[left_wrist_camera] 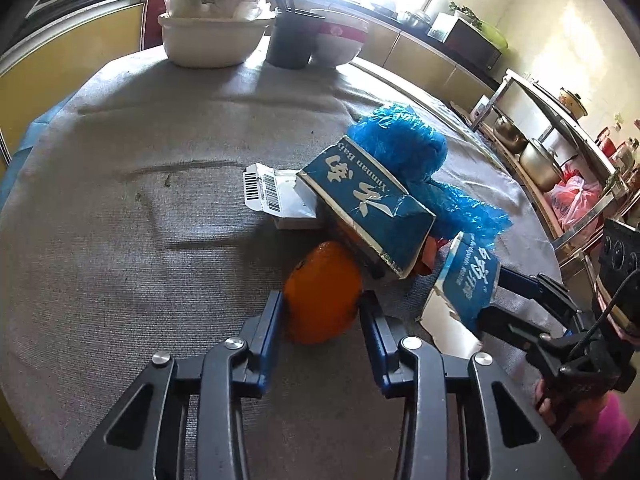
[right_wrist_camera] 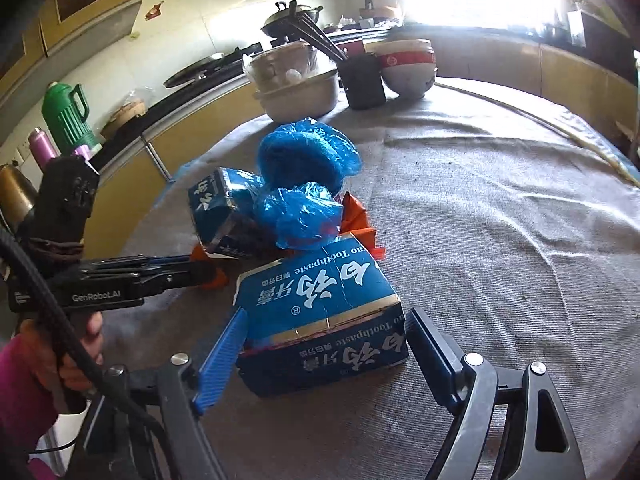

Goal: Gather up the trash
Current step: 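Grasp the orange with the left gripper while the right grasps the blue toothpaste box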

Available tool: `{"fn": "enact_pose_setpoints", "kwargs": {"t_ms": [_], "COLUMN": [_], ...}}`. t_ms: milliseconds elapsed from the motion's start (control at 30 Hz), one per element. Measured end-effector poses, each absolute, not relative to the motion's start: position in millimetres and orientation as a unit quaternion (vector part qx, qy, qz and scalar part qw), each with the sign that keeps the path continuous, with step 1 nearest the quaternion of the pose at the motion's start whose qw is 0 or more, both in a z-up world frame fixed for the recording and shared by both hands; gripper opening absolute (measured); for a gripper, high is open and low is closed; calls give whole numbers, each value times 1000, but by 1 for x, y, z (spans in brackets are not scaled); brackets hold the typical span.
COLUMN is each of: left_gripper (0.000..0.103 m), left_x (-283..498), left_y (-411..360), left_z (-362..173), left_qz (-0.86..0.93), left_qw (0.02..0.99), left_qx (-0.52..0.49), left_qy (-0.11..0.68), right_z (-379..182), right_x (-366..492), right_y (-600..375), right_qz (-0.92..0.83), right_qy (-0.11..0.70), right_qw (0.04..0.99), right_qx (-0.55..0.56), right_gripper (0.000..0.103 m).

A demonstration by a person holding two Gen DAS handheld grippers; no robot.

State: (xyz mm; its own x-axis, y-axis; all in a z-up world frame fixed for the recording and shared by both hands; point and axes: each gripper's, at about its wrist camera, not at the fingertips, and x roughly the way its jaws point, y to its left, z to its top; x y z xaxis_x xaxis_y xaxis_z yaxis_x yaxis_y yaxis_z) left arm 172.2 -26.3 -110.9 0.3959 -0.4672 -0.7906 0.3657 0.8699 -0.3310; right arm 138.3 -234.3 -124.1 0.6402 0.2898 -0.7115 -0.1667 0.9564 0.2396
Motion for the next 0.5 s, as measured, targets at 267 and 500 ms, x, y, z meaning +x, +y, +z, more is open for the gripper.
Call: {"fn": "enact_pose_setpoints", "kwargs": {"t_ms": [267,500], "left_gripper": [30,29], "left_x": [166,151], "left_y": [-30,-17], "left_z": [-111,-111], "left_qz": [-265,-269], "left_qw": [827,826], "left_qx": [-50,-49], "left_qy": [493,493], "right_z": [-124,-130], "right_x": [128,101], "right_y": [-238,-234], "right_qz": [124,170], "right_qy": [391,416], "right_qw": [908,889], "right_qx": [84,86], "right_gripper": [58,39]}}
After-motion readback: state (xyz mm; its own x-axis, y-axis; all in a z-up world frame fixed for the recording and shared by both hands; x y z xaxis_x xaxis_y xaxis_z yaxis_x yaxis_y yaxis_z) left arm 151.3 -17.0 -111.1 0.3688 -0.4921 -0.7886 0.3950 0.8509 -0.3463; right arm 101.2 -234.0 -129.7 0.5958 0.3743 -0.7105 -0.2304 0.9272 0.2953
